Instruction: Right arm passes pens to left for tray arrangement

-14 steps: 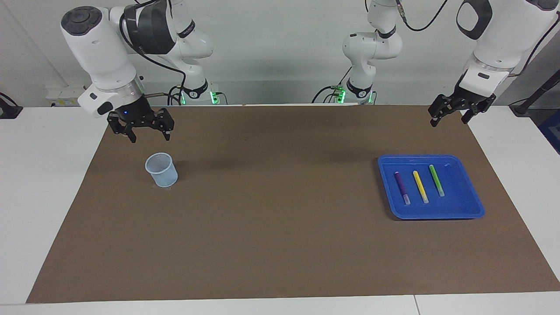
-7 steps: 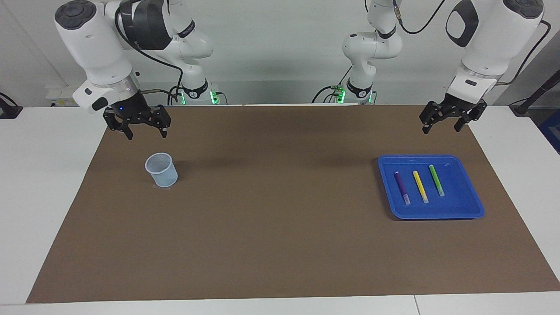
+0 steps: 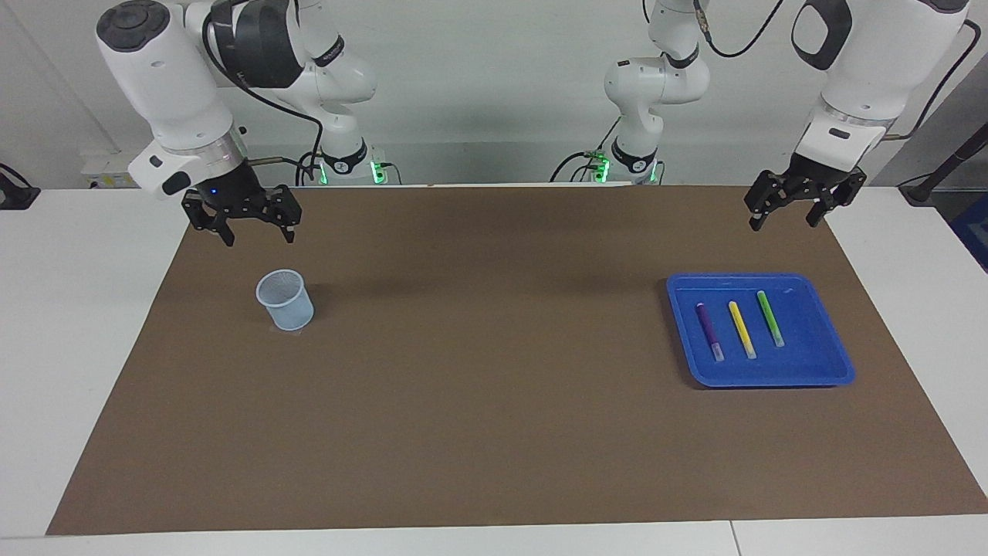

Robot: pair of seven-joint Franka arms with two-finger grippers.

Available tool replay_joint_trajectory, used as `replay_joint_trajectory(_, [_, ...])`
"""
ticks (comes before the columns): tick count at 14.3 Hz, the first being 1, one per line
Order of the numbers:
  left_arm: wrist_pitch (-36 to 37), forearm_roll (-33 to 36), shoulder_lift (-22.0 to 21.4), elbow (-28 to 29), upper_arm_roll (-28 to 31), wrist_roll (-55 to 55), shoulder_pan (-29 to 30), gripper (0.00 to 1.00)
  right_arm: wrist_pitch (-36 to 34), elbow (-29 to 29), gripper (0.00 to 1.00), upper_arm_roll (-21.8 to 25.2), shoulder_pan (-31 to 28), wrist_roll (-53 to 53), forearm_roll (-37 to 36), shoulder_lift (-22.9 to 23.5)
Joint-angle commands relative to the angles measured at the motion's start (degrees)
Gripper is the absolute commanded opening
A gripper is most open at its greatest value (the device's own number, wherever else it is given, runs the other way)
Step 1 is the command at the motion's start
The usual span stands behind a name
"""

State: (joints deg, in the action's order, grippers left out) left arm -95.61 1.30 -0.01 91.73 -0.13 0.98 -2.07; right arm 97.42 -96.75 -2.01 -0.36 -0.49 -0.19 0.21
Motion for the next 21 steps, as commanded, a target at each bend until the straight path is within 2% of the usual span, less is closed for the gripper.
replay_joint_trajectory(1, [2.18, -1.04, 0.97, -1.90, -0.48, 0.43, 0.84, 1.00, -0.83, 0.24, 1.00, -0.28, -0.43, -0.48, -0.33, -0.48])
replay_joint_trajectory(21, [2.71, -1.74, 0.09, -0.93, -0.66, 0.08, 1.99, 1.00, -0.83, 0.16, 1.00, -0.28, -0.43, -0.48, -0.33, -0.48])
